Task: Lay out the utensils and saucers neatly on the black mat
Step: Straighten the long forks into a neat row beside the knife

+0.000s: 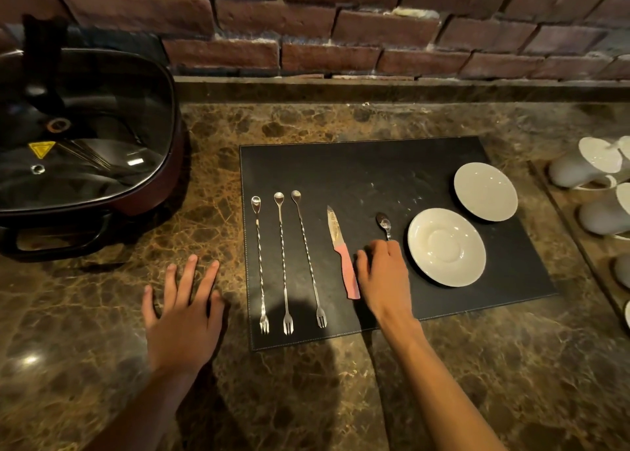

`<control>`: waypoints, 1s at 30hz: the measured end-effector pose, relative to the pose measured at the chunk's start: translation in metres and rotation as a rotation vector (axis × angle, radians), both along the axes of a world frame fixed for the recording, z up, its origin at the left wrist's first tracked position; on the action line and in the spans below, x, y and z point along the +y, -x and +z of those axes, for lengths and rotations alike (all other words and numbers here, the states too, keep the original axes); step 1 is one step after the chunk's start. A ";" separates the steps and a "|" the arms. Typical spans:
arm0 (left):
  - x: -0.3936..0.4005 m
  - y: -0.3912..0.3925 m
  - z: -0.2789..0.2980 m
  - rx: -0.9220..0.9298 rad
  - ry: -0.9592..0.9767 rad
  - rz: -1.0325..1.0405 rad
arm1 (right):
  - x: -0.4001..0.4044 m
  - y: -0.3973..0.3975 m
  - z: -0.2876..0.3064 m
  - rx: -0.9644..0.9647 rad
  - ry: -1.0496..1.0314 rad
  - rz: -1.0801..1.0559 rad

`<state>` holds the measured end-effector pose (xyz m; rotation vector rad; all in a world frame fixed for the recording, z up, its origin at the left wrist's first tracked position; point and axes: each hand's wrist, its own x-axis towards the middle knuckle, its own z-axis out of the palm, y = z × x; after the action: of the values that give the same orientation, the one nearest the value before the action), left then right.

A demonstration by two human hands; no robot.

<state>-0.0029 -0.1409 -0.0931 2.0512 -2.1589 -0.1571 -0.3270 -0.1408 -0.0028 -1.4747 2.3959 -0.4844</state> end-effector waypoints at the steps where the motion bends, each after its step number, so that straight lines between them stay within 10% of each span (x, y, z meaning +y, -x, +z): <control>1: 0.000 0.000 0.000 -0.002 0.002 0.002 | -0.002 0.009 0.002 0.046 -0.007 -0.014; 22: 0.002 0.001 0.005 0.000 0.023 -0.010 | -0.061 0.048 0.012 0.134 -0.214 0.015; 30: 0.003 0.004 0.014 0.004 -0.004 -0.007 | -0.086 0.059 0.009 -0.140 -0.158 0.015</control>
<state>-0.0073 -0.1384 -0.0791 2.0441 -2.1652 -0.1657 -0.3864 -0.2265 0.0060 -1.3440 2.2572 -0.3718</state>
